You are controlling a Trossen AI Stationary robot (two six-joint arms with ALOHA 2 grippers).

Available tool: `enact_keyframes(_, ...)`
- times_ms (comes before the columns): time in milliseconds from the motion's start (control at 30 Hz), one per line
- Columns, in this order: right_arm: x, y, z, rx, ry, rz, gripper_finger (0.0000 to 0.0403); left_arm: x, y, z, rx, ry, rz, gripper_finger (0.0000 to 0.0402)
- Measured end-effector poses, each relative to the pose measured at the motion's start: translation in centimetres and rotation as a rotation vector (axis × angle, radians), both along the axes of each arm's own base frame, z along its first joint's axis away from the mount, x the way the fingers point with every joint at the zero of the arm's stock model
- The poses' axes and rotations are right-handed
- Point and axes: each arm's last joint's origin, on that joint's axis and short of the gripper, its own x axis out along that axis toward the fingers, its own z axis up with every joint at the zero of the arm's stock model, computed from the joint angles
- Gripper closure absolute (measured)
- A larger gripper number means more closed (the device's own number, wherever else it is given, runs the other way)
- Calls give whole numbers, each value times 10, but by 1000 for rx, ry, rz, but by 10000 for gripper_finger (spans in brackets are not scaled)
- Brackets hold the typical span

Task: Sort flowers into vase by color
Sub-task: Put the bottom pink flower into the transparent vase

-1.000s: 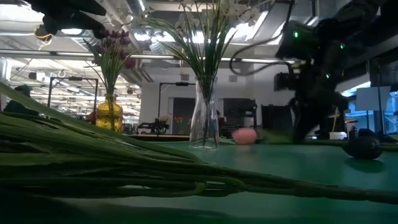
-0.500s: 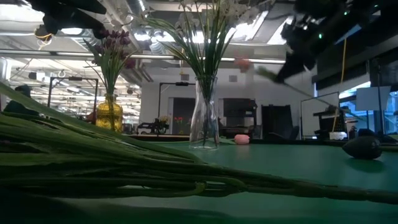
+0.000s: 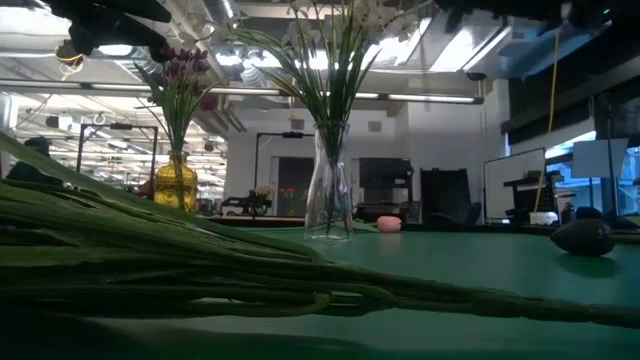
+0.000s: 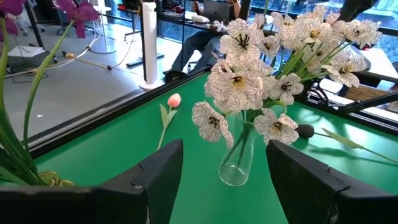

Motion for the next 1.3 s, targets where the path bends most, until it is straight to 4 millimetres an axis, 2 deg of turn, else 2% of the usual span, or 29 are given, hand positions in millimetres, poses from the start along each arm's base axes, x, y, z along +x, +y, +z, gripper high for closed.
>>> enact_keyframes(100,13,-4,-1,11,-94,91,401,0,0,0,0,0,0,175)
enact_keyframes(300,40,-13,-16,-23,-189,190,401,0,0,0,-5,-6,0,175)
enact_keyframes(633,62,-20,-34,49,-273,319,402,0,0,0,-7,-4,-4,175)
enact_keyframes(767,68,-15,-30,55,-289,369,402,0,0,0,-6,-3,-4,175)
enact_keyframes(1000,76,7,-21,32,-306,469,402,0,0,0,-6,-2,-5,175)
enact_keyframes(1167,87,17,-30,20,-274,474,402,0,0,0,-6,-3,-5,175)
enact_keyframes(1300,97,17,-43,32,-236,460,402,0,0,0,-7,-3,-5,175)
